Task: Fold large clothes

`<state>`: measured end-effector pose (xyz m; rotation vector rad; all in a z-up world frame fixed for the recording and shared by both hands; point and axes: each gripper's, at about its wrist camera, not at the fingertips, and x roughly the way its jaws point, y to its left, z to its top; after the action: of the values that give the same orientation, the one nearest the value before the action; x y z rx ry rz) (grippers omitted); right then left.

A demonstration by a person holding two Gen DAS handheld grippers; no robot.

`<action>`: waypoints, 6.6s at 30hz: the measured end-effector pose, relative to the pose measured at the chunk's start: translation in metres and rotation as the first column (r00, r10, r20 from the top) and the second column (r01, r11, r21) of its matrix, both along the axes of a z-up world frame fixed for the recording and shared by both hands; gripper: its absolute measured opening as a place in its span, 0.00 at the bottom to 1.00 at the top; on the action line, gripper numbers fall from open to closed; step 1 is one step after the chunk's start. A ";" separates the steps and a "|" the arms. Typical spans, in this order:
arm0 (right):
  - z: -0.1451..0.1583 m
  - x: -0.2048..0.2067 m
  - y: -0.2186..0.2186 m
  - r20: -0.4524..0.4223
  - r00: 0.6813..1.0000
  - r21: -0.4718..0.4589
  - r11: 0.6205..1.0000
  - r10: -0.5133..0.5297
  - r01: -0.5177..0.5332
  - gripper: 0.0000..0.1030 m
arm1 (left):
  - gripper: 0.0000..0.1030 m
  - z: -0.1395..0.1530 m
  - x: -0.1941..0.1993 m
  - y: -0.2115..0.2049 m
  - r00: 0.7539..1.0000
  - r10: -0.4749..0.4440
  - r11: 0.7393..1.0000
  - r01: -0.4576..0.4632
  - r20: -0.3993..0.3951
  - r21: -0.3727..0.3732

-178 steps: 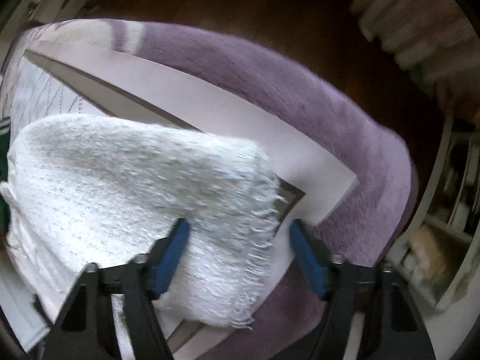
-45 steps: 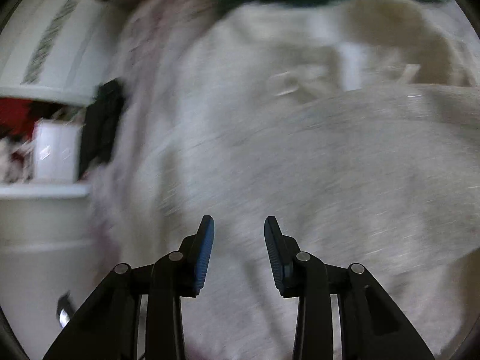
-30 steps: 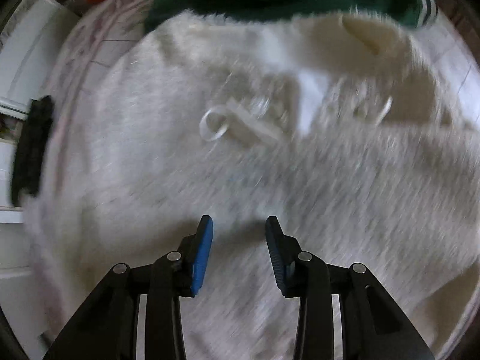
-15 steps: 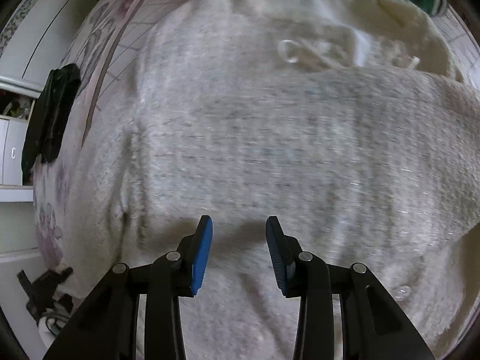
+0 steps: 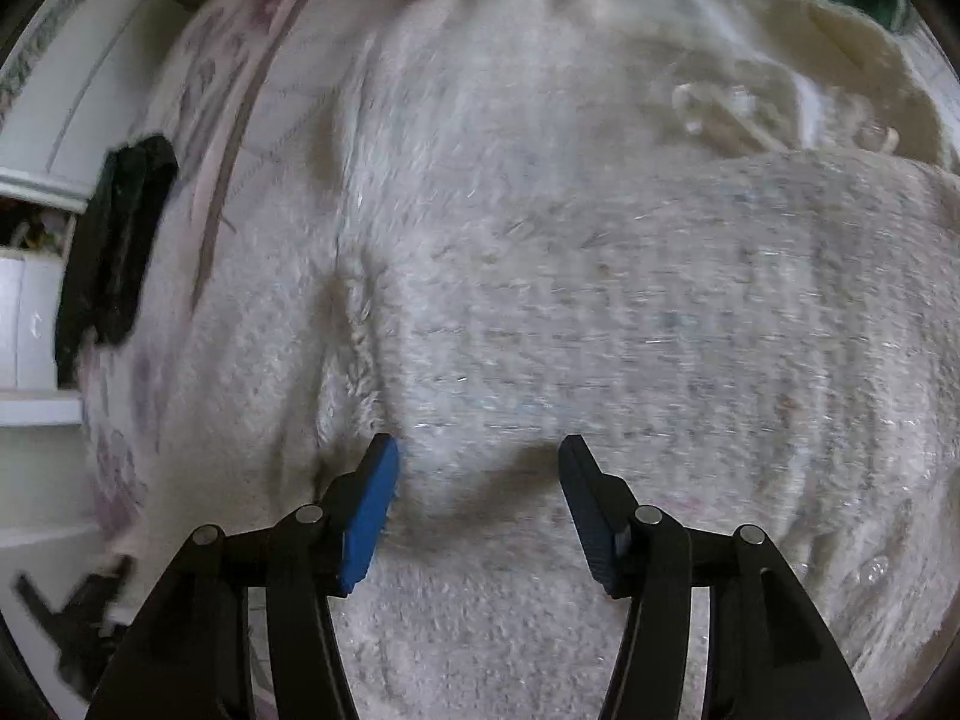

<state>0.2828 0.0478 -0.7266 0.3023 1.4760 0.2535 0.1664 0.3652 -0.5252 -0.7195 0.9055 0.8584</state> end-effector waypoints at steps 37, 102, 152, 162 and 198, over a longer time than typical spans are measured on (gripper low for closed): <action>0.011 -0.088 -0.367 -0.004 0.901 -0.152 0.891 -0.433 0.428 0.87 | 0.11 0.055 0.155 -0.564 0.409 -0.900 0.391 0.910 -0.150 0.140; 0.029 0.136 -0.270 -0.074 0.971 0.143 0.961 -0.227 0.235 0.43 | 0.90 -0.016 0.306 -0.415 0.527 -0.746 0.583 0.812 -0.407 -0.018; 0.010 0.162 -0.238 -0.080 0.980 0.041 0.982 -0.182 0.185 0.36 | 0.90 -0.050 0.349 -0.399 0.551 -0.679 0.581 0.807 -0.485 0.103; 0.040 0.175 -0.216 -0.044 0.999 0.233 0.972 -0.015 0.025 0.49 | 0.90 -0.037 0.341 -0.366 0.641 -0.608 0.665 0.734 -0.469 0.141; 0.080 0.057 -0.340 -0.075 0.959 0.077 0.957 -0.274 0.280 0.57 | 0.90 0.012 0.240 -0.390 0.558 -0.720 0.588 0.806 -0.412 0.066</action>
<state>0.3399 -0.2921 -0.6470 0.5878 1.4678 0.0825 0.4065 -0.0246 -0.5133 0.1182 1.2619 0.2664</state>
